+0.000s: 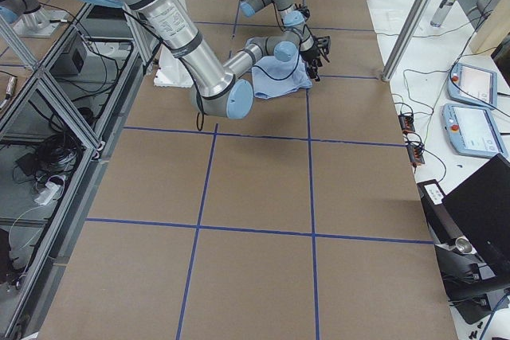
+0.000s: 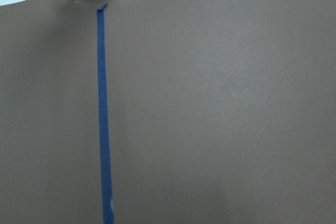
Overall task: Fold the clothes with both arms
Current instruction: 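Open both grippers and raise them above the folded shirt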
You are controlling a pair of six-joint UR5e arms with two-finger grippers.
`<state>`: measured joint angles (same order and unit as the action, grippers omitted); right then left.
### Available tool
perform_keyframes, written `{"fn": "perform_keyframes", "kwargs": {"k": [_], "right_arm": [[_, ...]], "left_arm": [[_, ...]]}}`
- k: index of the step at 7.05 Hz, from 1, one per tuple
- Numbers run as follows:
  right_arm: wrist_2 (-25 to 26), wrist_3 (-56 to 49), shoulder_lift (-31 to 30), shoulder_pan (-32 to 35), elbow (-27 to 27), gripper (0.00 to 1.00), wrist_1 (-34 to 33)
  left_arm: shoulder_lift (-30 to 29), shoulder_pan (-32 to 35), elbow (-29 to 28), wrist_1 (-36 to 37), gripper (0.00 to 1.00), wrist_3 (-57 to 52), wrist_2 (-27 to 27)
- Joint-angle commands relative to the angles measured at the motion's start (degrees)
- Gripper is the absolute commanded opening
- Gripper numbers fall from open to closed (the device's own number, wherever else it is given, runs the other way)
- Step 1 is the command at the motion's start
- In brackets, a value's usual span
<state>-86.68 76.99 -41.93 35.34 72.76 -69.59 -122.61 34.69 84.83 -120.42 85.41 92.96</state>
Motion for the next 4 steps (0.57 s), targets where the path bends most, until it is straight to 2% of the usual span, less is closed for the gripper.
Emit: {"fn": "perform_keyframes", "kwargs": {"k": [1, 2, 3, 4], "right_arm": [[-0.1, 0.0, -0.4, 0.0, 0.0, 1.00, 0.1], [-0.1, 0.0, -0.5, 0.0, -0.1, 1.00, 0.1], [-0.2, 0.2, -0.3, -0.1, -0.1, 1.00, 0.1], [-0.2, 0.9, -0.1, -0.8, -0.1, 1.00, 0.2]], "left_arm": [[-0.1, 1.1, -1.9, -0.3, 0.00, -1.4, -0.3], [-0.2, 1.1, -2.0, -0.3, 0.00, -1.4, -0.3], [-0.1, 1.3, -1.7, -0.4, 0.86, -4.3, -0.1], [0.1, 2.5, 0.0, -2.2, 1.00, -12.6, 0.5]]}}
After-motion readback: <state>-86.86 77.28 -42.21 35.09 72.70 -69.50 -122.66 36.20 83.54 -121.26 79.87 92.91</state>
